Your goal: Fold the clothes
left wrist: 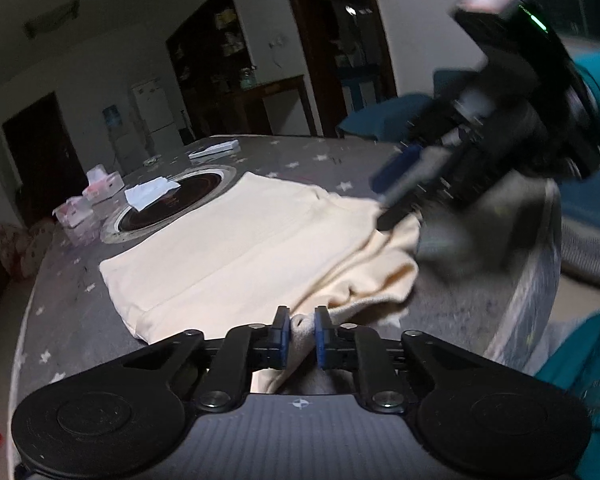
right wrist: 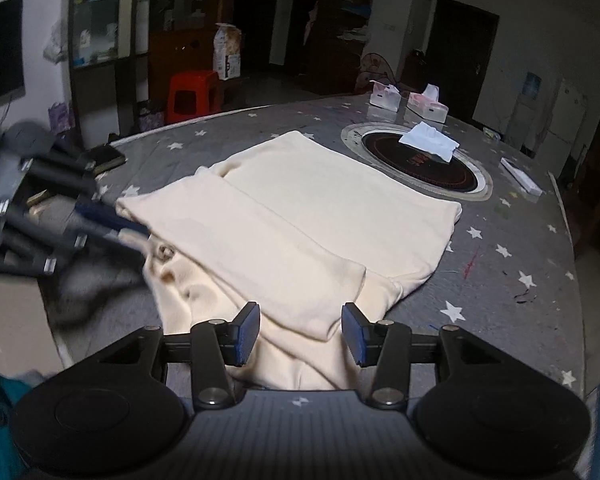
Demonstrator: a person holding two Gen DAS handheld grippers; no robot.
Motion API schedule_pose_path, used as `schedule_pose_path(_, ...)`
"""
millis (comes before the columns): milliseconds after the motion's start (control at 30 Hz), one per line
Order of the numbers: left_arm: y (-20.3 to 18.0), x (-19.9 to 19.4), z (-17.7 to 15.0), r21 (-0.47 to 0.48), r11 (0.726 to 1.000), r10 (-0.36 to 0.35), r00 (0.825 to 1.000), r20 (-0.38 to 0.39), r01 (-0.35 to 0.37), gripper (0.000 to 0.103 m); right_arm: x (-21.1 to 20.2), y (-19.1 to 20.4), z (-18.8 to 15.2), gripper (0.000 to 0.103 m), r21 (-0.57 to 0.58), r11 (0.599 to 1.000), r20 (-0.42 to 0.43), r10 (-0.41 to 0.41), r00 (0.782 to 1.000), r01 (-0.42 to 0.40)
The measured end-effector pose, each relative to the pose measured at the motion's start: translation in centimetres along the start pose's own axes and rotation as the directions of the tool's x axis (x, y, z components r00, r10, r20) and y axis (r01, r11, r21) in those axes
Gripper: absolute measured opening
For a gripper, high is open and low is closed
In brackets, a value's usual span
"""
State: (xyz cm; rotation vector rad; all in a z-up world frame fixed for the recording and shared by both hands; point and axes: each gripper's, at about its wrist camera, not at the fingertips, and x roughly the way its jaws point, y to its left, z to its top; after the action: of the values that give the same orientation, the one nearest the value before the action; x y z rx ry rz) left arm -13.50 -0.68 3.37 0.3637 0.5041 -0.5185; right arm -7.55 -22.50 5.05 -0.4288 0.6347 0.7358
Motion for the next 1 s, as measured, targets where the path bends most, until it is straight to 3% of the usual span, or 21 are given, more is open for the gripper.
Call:
schedule_pose_path(200,2.9,1.0,1.6,-0.158,0.987,0.0,1.0,0.018,0.003,0.01,-1.4,1.4,-0.9,0.055,-0.112,0.993,0.0,0.026,1.0,-0.026)
schedule_pose_path(467,4.5,2.4,1.8,-0.221,0.975,-0.016,1.0,-0.002,0.015,0.009,0.0,3.5,-1.5,0.056,-0.231,0.973,0.036,0.027,0.999,-0.018)
schedule_pose_path(600,4.5,2.1,1.5,-0.223,0.975,-0.022,1.0,-0.006,0.02,0.009,2.0,3.4,-1.1,0.05,-0.22,0.975,0.048,0.042,0.998,-0.03)
schedule_pose_path(667,4.5,1.9,1.4,-0.226,0.974,-0.025,1.0,-0.009,0.022,0.01,2.6,3.2,-0.9,0.038,-0.217,0.976,0.041,0.047,0.998,-0.037)
schedule_pose_path(733,4.3,1.6,1.3,-0.22,0.975,-0.027,1.0,-0.009,0.024,0.014,3.2,3.0,-0.8,0.026,-0.214,0.976,0.035,0.053,0.998,-0.044)
schedule_pose_path(800,3.8,1.0,1.0,-0.199,0.98,-0.024,1.0,-0.008,0.022,0.017,3.6,2.8,-0.6,0.022,-0.211,0.976,0.029,0.059,0.998,-0.051)
schedule_pose_path(833,3.6,0.7,0.8,-0.182,0.983,-0.018,1.0,-0.012,0.015,0.021,3.6,2.8,-0.5,0.019,-0.21,0.976,0.028,0.062,0.998,-0.055)
schedule_pose_path(900,3.0,0.1,0.4,-0.147,0.989,-0.005,1.0,-0.021,0.002,0.042,3.4,2.7,-0.5,0.018,-0.203,0.977,0.028,0.068,0.997,-0.061)
schedule_pose_path(1000,2.2,-0.6,-0.4,-0.086,0.996,0.014,0.999,-0.038,-0.017,0.049,3.3,2.3,-0.2,0.016,-0.177,0.982,0.032,0.073,0.997,-0.067)
